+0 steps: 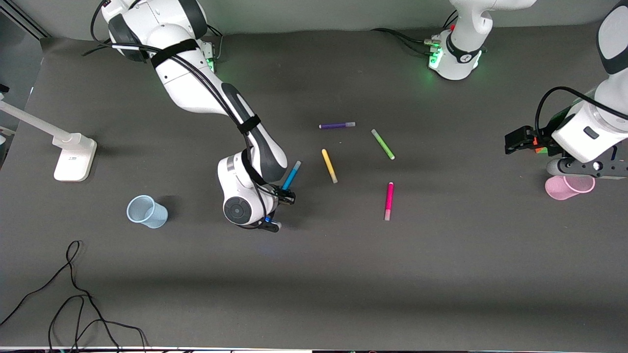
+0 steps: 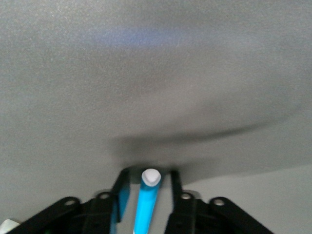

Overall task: Place pink and blue markers in matching cups
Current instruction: 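Close the right gripper on the blue marker and lift it, then carry the blue marker over the blue cup while the left gripper reaches out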

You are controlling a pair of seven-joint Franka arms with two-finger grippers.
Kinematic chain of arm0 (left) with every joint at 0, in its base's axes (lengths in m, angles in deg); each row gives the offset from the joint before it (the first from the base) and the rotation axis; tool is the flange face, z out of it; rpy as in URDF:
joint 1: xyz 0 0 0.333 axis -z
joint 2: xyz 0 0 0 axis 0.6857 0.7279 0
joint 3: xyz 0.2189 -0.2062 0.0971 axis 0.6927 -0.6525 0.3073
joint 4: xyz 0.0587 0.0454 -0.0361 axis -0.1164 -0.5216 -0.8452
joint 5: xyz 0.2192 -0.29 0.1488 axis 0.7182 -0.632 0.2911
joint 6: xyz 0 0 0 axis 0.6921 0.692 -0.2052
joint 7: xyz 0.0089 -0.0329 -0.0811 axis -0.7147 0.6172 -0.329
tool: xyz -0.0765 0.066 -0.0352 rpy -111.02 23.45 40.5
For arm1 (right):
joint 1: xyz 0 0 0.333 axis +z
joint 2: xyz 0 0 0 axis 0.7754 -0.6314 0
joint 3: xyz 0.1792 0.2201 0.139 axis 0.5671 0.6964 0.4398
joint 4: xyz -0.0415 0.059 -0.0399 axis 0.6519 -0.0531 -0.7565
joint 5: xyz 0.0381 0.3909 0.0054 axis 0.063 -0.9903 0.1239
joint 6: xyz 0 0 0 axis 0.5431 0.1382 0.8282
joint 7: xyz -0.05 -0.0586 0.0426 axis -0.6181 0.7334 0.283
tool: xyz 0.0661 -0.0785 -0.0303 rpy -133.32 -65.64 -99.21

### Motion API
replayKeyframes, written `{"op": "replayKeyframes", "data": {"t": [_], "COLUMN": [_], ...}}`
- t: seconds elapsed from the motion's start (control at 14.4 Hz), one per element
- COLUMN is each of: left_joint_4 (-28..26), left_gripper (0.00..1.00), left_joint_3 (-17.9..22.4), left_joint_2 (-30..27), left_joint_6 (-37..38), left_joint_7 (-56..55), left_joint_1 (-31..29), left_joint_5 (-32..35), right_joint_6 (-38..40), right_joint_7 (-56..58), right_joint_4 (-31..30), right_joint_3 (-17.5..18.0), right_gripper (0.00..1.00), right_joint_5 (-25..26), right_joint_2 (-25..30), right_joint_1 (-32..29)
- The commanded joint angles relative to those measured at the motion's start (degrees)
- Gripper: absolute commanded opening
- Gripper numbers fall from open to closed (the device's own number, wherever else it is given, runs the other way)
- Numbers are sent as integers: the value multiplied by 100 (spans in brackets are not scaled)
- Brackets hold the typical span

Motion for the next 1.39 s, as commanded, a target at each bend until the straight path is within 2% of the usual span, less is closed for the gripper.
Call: {"op": "replayKeyframes", "data": {"t": [0.0,0.28,0.56,0.76,0.9,1.11,1.32], "left_joint_4": [56,56,56,47,56,47,56], "left_gripper": [99,99,99,99,99,99,99], "left_joint_3": [-10,-10,-10,-10,-10,-10,-10], "left_joint_2": [-2,-2,-2,-2,-2,-2,-2], "left_joint_6": [82,73,73,99,108,108,108], "left_joint_7": [74,74,74,74,74,74,74], "left_joint_1": [-4,-4,-4,-13,-13,-13,-13], "left_joint_5": [55,55,55,55,55,55,55], "right_joint_6": [-104,-87,237,782,1028,1468,1513], "right_joint_7": [-98,-107,-80,-19,-10,42,569], "right_joint_4": [-28,-19,24,139,139,104,-106], "right_joint_3": [-35,-44,-96,-368,-492,-930,-1247], "right_gripper": [16,1,1,1,1,1,0], "right_joint_5": [-136,-136,-119,47,555,1346,2225], "right_joint_2": [-9,8,315,631,921,1553,2099], "right_joint_1": [71,62,-17,-8,-17,-8,1]}}
